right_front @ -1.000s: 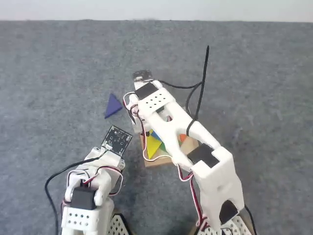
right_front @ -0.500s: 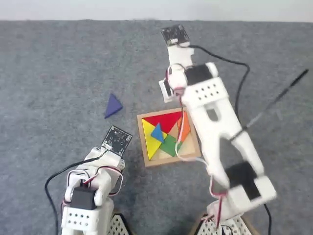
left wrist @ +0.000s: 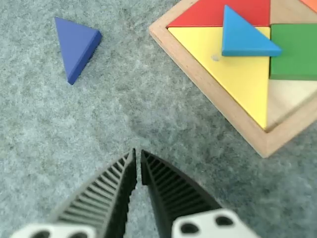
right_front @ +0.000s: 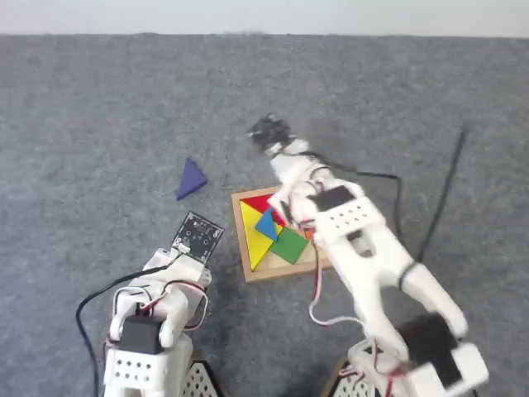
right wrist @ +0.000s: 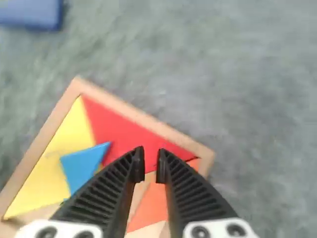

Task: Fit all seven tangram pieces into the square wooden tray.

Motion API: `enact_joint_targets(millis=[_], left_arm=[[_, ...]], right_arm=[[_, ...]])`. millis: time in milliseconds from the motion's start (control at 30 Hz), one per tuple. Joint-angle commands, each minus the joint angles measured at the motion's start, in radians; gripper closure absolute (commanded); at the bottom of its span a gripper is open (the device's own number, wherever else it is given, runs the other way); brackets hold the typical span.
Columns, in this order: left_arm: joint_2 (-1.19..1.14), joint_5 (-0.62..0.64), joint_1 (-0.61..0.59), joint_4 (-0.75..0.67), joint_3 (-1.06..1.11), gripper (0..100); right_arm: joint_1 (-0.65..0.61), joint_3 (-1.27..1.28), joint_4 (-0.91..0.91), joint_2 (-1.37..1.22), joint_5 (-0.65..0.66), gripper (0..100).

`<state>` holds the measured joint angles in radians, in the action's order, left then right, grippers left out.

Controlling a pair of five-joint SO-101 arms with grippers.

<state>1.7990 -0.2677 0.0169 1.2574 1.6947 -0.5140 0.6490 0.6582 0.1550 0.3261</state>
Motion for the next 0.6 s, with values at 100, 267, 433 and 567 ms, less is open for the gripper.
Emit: enact_joint_targets(millis=[100,267,433,567], left_arm=[[0.017,-0.015,0.000,-0.002,-0.010,98],[0.017,-0.015,0.000,-0.002,-0.010,98],[0.017,-0.015,0.000,-0.002,-0.010,98],[0.017,-0.015,0.000,-0.002,-0.010,98]], right_arm=[[-0.041,-0.304,0.170,-0.217,0.060,99.1],[-0.038,-0.411,0.188,-0.314,0.064,99.1],[-0.067,-0.440,0.186,-0.377,0.066,99.1],[-0.096,-0.440,0.191,-0.392,0.078,99.1]])
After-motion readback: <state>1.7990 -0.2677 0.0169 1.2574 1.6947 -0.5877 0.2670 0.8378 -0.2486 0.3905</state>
